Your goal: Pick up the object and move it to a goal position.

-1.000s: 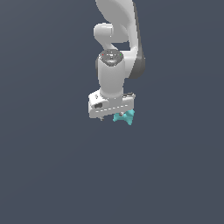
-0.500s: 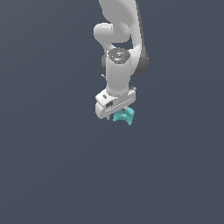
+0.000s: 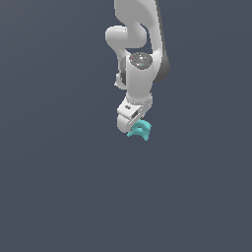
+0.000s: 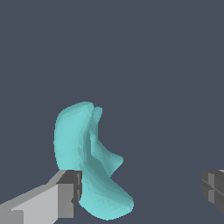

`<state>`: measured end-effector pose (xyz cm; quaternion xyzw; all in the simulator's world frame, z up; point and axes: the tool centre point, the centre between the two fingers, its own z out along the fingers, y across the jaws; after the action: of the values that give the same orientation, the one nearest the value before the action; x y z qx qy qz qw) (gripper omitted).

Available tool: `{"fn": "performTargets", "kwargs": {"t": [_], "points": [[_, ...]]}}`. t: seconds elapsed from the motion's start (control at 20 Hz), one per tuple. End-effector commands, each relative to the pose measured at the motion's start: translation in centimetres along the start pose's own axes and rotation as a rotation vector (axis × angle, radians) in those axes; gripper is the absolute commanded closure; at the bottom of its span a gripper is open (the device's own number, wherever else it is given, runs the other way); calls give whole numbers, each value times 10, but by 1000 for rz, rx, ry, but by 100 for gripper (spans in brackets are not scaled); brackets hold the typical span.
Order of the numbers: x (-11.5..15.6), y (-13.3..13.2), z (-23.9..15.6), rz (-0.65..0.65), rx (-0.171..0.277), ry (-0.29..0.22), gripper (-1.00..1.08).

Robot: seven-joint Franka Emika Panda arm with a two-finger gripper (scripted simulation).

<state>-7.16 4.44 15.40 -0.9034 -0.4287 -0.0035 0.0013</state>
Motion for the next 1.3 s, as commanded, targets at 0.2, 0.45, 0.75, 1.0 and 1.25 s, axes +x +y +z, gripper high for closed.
{"fn": "performTargets", "kwargs": {"t": [0.2,0.45,0.75,1.0,1.25], "points": [[-1,-22,4,-192,1,-3,-92],[-3,-34,6,-298,2,-5,-92],[-4,-42,8,-374,2,-7,-92],[-4,-44,8,-394,2,-7,-92],[-4,-44,13,-390,2,-7,-92]]}}
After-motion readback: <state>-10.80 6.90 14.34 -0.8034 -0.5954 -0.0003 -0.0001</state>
